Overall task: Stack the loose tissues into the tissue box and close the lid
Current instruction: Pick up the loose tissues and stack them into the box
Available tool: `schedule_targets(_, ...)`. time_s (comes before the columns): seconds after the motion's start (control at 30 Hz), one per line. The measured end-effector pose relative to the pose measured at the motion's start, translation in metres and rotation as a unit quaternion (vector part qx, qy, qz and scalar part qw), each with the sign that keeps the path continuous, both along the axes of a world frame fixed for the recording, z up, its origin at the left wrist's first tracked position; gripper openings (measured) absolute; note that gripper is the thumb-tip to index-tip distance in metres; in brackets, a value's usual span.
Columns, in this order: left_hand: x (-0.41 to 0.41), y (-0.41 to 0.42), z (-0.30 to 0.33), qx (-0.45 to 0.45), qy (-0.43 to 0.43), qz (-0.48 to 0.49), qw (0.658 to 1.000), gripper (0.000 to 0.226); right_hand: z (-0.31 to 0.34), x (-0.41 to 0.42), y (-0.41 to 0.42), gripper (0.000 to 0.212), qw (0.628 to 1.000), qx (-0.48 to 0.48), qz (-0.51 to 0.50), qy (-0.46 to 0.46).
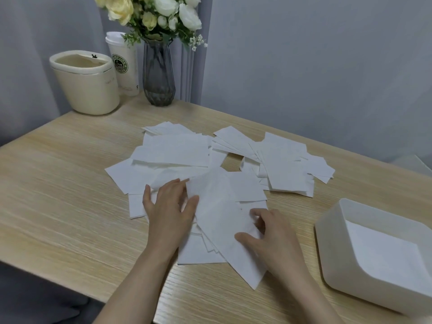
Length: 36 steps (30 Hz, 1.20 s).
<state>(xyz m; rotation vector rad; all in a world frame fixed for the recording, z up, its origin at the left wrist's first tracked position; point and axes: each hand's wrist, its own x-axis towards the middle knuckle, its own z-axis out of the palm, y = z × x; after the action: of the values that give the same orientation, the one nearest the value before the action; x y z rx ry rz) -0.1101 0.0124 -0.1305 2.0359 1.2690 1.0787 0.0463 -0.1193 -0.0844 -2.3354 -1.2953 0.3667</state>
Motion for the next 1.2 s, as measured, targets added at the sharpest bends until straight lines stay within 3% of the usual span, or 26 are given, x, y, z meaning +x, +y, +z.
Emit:
schedule_targets(0.13,-0.001,-0.005,0.002,0.007,-0.008,0.016,1.000,0.073,-0.003,0.001,-0.001,0.032,0.995,0.011,-0.038,0.087)
schedule_targets(0.37,0.008,-0.026,0.014,0.056,-0.047,-0.028,0.997,0.048,0.004,0.002,-0.006,0.014,0.981,0.067,-0.076,0.166)
schedule_targets(0.57,0.020,-0.030,0.017,-0.035,-0.096,-0.071,0.992,0.040,0.010,0.009,-0.014,0.026,0.932,0.094,-0.126,0.327)
schedule_targets(0.67,0.020,-0.034,0.020,-0.074,-0.129,-0.096,0.984,0.023,0.009,0.013,-0.017,0.019,0.934,0.095,-0.118,0.324)
schedule_targets(0.77,0.018,-0.037,0.021,-0.115,-0.139,-0.113,0.977,0.027,0.009,0.014,-0.019,0.013,0.938,0.124,-0.124,0.298)
schedule_targets(0.93,0.015,-0.037,0.020,-0.178,-0.185,-0.120,0.959,0.032,0.013,0.010,-0.015,0.010,0.884,0.218,-0.170,0.379)
schedule_targets(1.03,0.016,-0.039,0.023,-0.251,-0.233,-0.123,0.931,0.031,0.015,-0.002,-0.008,0.007,0.852,0.242,-0.164,0.434)
schedule_targets(1.2,0.014,-0.040,0.032,-0.333,-0.307,-0.164,0.876,0.025,0.013,-0.027,0.006,0.013,0.846,0.243,-0.125,0.458)
